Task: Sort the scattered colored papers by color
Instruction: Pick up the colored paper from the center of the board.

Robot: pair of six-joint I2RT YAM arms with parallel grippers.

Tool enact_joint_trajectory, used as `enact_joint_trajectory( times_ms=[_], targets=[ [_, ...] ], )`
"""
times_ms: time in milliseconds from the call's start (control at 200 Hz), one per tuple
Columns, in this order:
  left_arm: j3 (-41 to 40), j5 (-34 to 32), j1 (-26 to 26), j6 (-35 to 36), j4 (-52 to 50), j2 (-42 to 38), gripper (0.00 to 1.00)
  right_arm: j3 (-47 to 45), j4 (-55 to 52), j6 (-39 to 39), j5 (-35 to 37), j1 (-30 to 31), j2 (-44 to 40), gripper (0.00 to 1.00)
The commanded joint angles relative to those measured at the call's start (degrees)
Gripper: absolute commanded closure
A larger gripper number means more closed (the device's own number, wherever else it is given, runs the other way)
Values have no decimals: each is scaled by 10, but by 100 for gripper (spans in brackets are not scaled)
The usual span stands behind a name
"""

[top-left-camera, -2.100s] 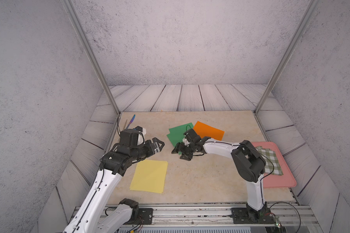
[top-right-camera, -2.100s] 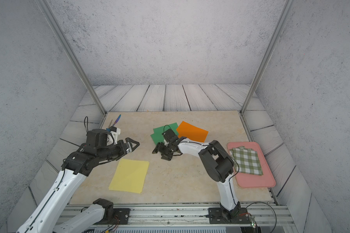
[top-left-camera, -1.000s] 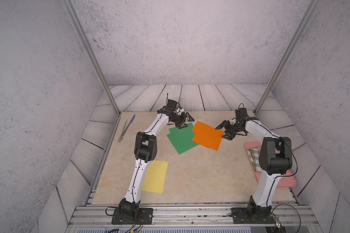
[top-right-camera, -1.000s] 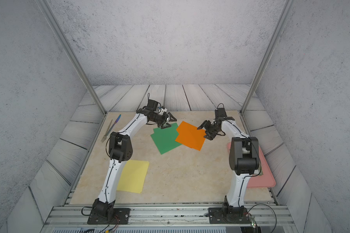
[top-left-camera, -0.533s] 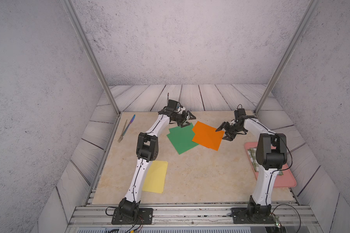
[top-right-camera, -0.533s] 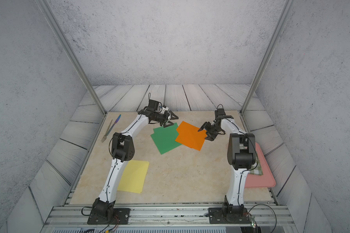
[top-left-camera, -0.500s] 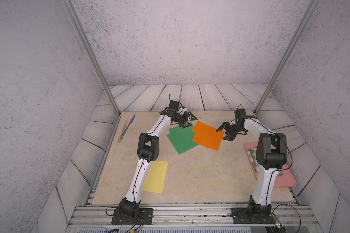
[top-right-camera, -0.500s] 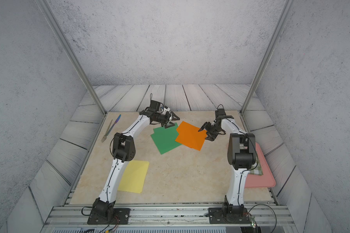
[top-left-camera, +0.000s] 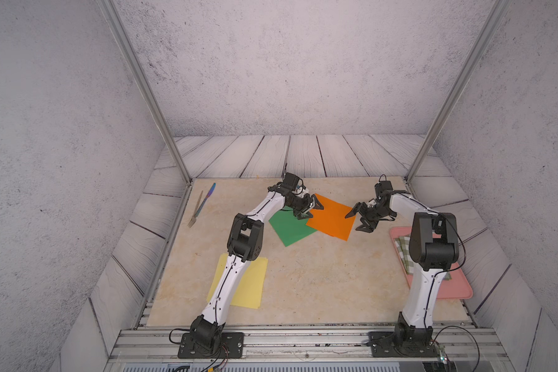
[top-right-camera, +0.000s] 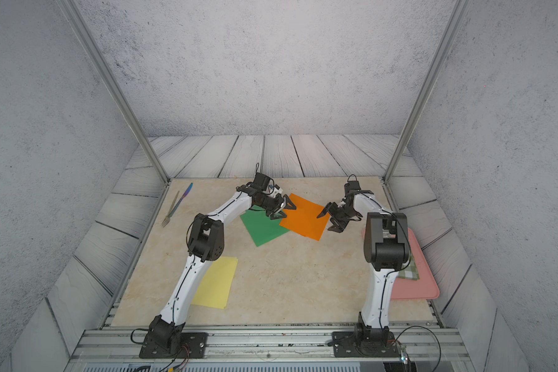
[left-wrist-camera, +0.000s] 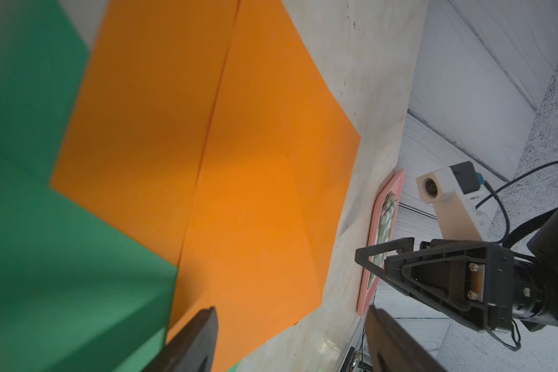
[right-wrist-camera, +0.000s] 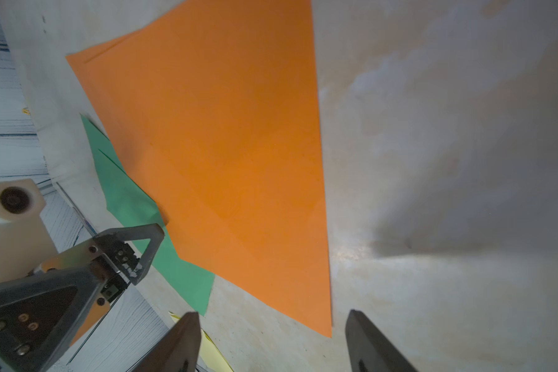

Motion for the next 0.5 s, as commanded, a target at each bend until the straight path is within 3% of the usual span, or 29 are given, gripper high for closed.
enact_joint_trajectory(
  times_ms=[0,495],
  targets=[
    [-5,-19,2,23,-9,-4,22,-17,-1,-14,-4,-4,-18,25],
    [-49,-25,-13,33,-15,-2,22,-36,-14,-35,-11,-6,12,25]
  ],
)
